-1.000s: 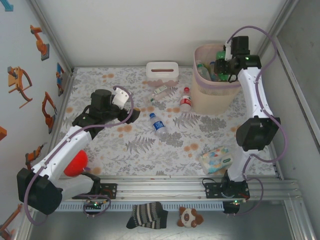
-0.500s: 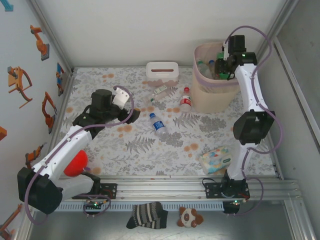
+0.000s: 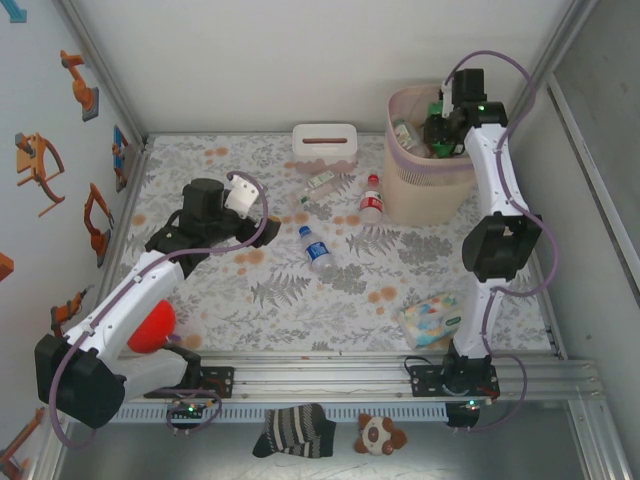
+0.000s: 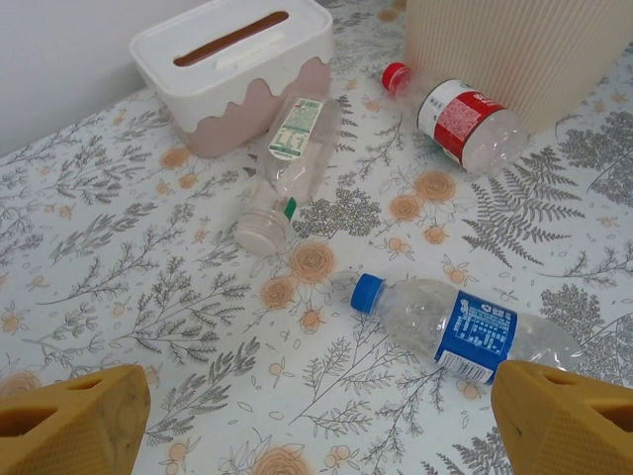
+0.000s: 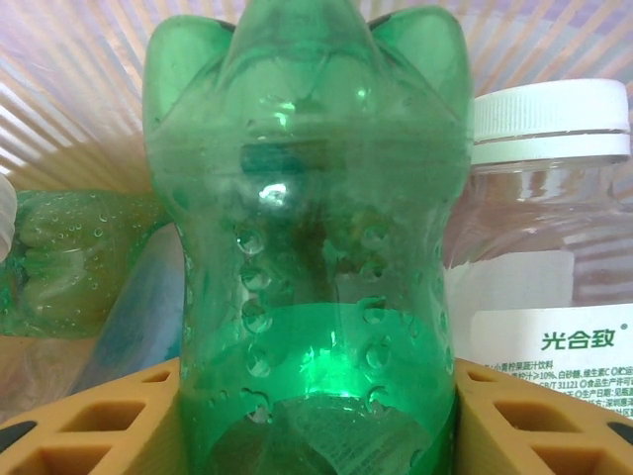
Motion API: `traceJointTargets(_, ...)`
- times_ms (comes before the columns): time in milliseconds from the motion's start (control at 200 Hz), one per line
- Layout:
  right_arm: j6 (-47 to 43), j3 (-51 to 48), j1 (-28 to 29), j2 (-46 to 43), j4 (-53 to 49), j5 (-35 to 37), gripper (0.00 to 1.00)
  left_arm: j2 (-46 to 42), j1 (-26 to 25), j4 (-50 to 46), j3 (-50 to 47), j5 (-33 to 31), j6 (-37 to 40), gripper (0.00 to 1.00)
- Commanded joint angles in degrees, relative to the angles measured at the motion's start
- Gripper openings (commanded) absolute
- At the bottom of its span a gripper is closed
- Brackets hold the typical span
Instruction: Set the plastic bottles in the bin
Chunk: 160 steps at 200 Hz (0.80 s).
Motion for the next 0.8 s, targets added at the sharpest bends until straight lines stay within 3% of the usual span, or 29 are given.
traceJointTargets(0,-0.24,-2.02,-0.43,1.88,-6.71,0.95,0.62,0.4,-0.1,-0.39,1.46,0.87,0.18,0.89)
traceJointTargets(280,1.02,4.61,-0.27,-2.94,-9.25,-0.34,0.73,-0.05,-0.09,-0.43,1.38,0.65,0.22,0.89)
traceJointTargets(796,3.11,5.83,2.54,-9.48,-9.35,-3.91,0.63,-0.1,-0.09,-0.36,1.47,0.84,0.07,0.89)
